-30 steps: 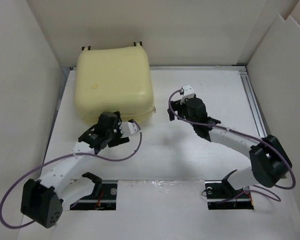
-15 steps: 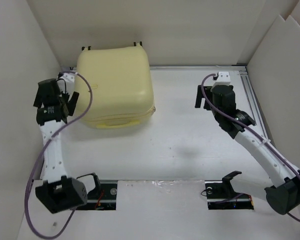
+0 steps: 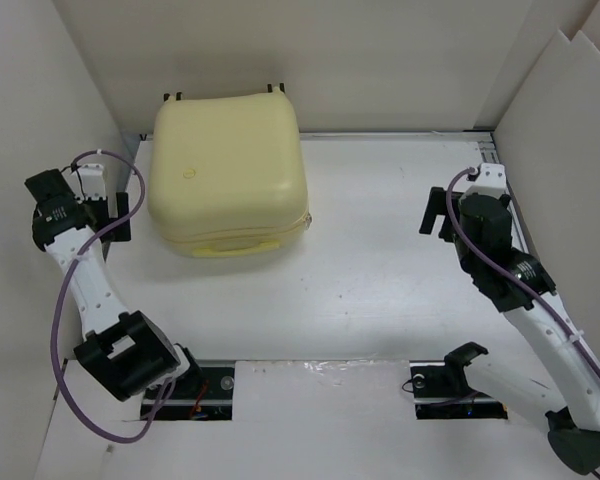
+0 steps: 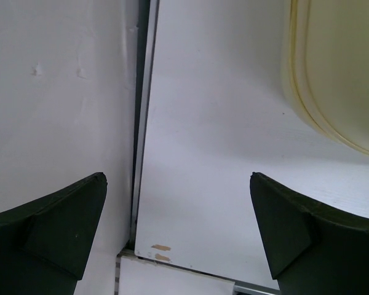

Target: Pack the luggage

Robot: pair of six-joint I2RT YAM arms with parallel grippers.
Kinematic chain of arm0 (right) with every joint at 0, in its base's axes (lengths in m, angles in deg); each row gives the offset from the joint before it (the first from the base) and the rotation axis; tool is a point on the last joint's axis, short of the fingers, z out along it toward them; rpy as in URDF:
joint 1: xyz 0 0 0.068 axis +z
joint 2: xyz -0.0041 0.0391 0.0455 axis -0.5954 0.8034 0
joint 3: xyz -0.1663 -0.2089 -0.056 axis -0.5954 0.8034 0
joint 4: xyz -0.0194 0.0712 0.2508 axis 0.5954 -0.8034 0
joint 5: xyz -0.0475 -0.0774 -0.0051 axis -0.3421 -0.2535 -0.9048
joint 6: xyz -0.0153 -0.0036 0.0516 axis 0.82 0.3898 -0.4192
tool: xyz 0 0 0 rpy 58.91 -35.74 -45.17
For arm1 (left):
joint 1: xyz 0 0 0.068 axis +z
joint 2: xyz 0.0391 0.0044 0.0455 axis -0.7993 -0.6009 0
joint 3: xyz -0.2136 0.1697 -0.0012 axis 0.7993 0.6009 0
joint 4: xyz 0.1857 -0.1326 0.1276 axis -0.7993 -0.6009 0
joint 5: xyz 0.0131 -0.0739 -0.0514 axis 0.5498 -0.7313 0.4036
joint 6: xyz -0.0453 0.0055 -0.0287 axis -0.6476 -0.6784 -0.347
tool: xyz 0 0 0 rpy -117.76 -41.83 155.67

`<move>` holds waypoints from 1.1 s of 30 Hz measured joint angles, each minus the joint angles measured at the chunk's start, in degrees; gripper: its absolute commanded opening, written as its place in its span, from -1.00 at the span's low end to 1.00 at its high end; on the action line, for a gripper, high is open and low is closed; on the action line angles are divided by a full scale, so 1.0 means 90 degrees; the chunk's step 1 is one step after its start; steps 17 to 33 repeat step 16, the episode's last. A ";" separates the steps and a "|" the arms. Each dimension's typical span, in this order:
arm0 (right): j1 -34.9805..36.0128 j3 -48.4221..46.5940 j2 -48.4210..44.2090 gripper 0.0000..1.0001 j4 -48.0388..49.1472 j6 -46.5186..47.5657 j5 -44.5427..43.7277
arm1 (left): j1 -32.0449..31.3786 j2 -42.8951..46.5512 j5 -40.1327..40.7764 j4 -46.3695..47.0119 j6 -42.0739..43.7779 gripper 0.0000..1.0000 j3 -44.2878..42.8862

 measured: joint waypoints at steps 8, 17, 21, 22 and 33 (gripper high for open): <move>0.0000 0.0056 -0.0182 1.00 -0.0066 -0.0056 -0.0034 | -0.0034 0.0340 -0.0085 -0.0024 0.0063 1.00 0.0357; 0.0000 0.0172 -0.0384 1.00 -0.0194 -0.0182 -0.0095 | -0.0034 0.0454 -0.0131 -0.0063 0.0151 1.00 0.0556; 0.0000 0.0172 -0.0384 1.00 -0.0194 -0.0182 -0.0095 | -0.0034 0.0454 -0.0131 -0.0063 0.0151 1.00 0.0556; 0.0000 0.0172 -0.0384 1.00 -0.0194 -0.0182 -0.0095 | -0.0034 0.0454 -0.0131 -0.0063 0.0151 1.00 0.0556; 0.0000 0.0172 -0.0384 1.00 -0.0194 -0.0182 -0.0095 | -0.0034 0.0454 -0.0131 -0.0063 0.0151 1.00 0.0556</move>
